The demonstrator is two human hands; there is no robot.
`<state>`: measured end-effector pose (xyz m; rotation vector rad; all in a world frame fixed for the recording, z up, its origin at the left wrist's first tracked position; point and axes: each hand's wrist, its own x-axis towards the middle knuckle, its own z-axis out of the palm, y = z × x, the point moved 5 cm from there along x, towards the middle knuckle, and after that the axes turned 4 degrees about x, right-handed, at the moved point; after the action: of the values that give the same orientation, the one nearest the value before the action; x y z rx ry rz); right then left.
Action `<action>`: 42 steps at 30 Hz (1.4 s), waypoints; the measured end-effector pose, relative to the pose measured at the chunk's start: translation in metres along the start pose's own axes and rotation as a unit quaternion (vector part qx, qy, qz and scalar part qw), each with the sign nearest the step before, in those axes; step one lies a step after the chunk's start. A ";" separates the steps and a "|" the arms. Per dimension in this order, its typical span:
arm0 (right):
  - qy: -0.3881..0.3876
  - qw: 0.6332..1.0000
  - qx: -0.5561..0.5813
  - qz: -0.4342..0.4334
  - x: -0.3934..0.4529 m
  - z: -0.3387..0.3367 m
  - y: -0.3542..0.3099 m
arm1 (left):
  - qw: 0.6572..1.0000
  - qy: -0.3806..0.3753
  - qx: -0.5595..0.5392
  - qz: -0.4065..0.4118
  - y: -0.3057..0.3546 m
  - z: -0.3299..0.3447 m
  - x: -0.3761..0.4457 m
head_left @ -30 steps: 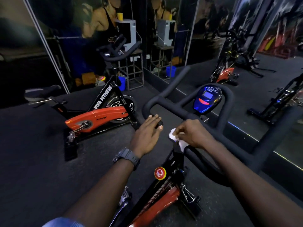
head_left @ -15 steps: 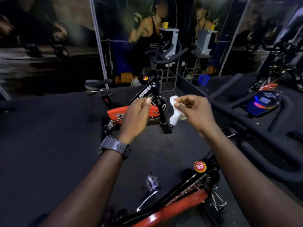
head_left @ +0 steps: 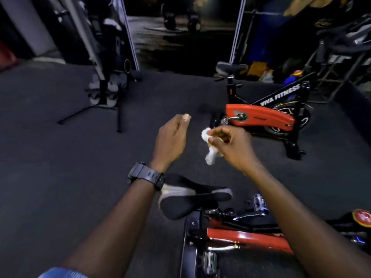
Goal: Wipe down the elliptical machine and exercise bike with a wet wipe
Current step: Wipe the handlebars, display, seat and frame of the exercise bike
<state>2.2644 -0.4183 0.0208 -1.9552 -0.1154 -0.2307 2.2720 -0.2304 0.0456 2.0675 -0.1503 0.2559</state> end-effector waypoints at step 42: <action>-0.102 0.917 -0.377 -0.083 -0.068 0.181 0.105 | 0.935 -0.296 0.156 -0.118 -0.220 0.046 -0.007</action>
<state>2.2375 -0.2899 -0.1563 -2.7438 -0.3749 -0.1965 2.3174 -0.1634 -0.1638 2.3991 -0.2329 -0.5342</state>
